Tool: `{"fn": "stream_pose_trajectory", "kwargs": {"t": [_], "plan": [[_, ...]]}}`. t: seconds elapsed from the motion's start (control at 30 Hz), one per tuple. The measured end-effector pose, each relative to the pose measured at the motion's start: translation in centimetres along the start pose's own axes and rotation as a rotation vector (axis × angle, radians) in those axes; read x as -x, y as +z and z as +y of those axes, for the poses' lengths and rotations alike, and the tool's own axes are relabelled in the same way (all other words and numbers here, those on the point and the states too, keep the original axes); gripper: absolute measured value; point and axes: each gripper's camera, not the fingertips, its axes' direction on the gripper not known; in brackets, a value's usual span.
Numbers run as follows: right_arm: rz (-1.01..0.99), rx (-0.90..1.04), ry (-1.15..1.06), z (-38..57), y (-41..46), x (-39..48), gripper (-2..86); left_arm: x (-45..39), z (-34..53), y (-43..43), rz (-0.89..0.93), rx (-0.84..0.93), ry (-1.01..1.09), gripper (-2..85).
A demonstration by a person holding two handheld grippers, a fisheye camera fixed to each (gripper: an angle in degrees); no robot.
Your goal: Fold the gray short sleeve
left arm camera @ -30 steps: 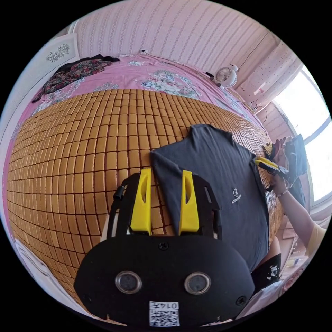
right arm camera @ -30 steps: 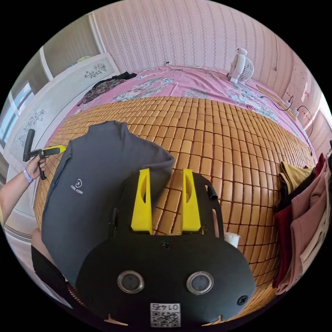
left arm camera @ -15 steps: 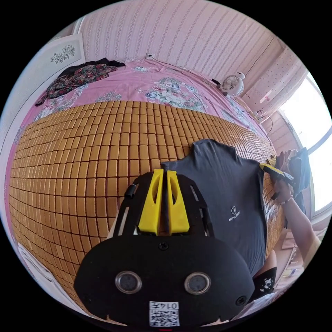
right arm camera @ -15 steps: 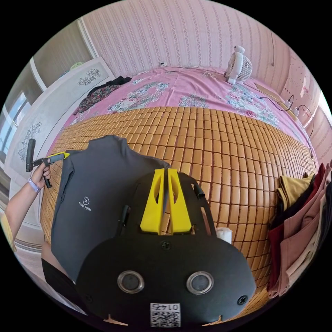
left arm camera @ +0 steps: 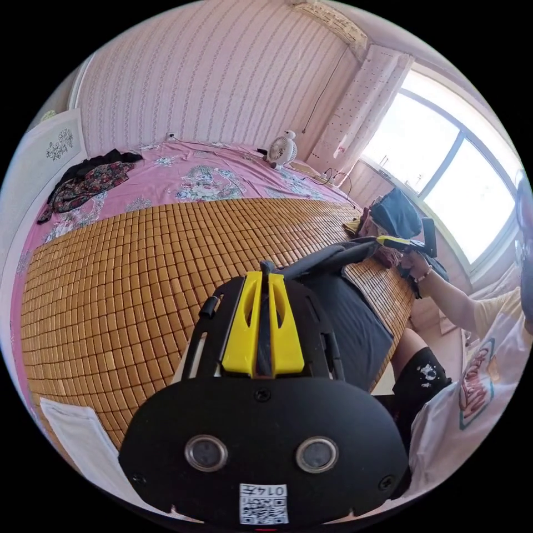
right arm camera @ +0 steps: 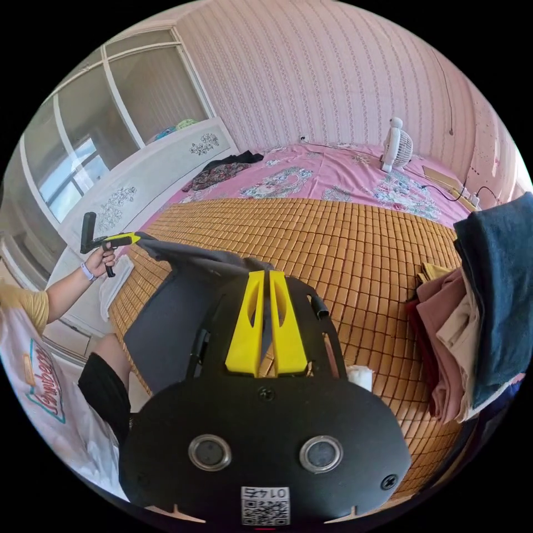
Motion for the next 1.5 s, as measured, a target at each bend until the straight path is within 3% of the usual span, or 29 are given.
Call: {"fn": "stream_pose_trajectory", "kwargs": {"t": [0.13,0.3,0.4,0.6,0.8,0.93,1.03,1.17,1.33,1.5], "plan": [[-0.094,0.125,0.064,9.3,-1.0,0.6,2.1,0.5,8.7,-0.4,0.094,0.059,-0.171,2.4],[-0.090,0.248,0.273,17.4,0.7,-0.9,5.4,1.9,18.3,-0.2,0.058,0.120,-0.418,3.9],[-0.110,0.215,0.283,17.9,1.0,-0.5,5.5,1.1,18.3,0.0,0.025,0.136,-0.360,3.7],[-0.158,0.253,0.079,13.8,7.9,5.2,7.6,-3.1,13.5,6.8,0.120,0.196,-0.138,5.2],[-0.136,0.354,-0.009,12.2,16.3,9.2,8.3,-3.8,11.7,15.2,0.110,0.357,-0.107,6.1],[-0.082,0.326,-0.054,13.0,16.9,9.5,1.8,-4.0,12.3,15.4,0.104,0.364,-0.064,0.9],[-0.214,0.303,-0.136,14.3,14.7,9.6,1.2,-4.2,14.2,13.3,0.199,0.318,-0.045,-0.3],[-0.425,0.451,-0.331,18.2,12.4,11.3,4.2,-5.9,19.1,10.2,0.386,0.381,0.017,2.2],[-0.348,0.602,-0.405,21.8,13.3,13.2,6.5,-6.7,23.0,7.7,0.258,0.350,-0.084,3.9],[-0.325,0.486,-0.347,19.0,16.3,14.2,2.6,-11.0,22.2,11.2,0.271,0.295,0.013,2.3]]}}
